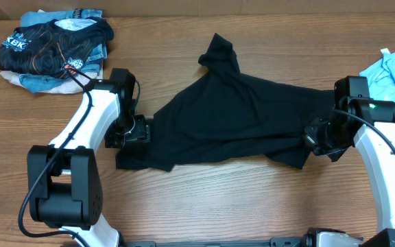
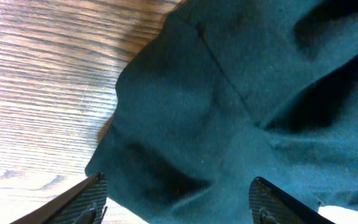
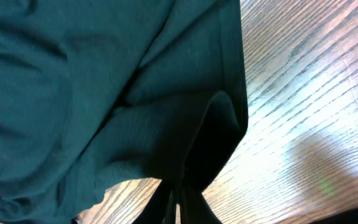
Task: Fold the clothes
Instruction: 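Pull the shirt edges apart with both grippers to spread it flat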
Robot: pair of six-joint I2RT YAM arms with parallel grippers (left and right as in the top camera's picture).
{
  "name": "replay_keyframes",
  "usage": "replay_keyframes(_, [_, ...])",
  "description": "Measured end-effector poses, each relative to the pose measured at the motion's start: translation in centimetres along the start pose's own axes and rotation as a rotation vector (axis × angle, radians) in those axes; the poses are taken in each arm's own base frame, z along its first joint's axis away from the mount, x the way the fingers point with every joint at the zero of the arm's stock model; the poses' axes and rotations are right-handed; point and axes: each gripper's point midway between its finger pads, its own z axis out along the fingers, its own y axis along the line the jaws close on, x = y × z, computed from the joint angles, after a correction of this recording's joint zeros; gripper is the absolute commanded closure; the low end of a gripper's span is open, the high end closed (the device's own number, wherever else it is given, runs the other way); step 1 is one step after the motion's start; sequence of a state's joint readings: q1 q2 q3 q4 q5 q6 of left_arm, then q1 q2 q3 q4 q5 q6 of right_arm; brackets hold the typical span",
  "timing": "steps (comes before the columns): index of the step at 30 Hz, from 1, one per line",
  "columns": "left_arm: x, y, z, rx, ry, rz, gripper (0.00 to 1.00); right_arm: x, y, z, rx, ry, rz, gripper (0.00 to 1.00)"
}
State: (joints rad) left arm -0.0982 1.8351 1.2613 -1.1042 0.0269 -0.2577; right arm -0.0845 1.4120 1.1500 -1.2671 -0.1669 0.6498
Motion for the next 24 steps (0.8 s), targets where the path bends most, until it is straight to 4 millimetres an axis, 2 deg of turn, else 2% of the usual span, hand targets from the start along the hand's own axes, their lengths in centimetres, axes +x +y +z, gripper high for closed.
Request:
replay_keyframes(6, [0.1,0.0,1.1,0.003,-0.007,0.003,0.26,0.2,-0.1,0.0,0.005,0.007,-0.032,0.94])
replay_keyframes(7, [0.2,0.1,1.3,0.002,-0.003,0.004,0.3,0.2,-0.1,0.0,0.006,0.007,-0.035,0.94])
replay_keyframes(12, [0.8,0.2,1.8,0.0,0.016,0.004,0.36,0.2,-0.1,0.0,0.005,0.006,-0.047,0.94])
replay_keyframes(24, [0.3,-0.1,2.3,0.018,-0.01,0.006,0.32,0.3,-0.3,0.0,0.011,0.013,-0.045,0.94])
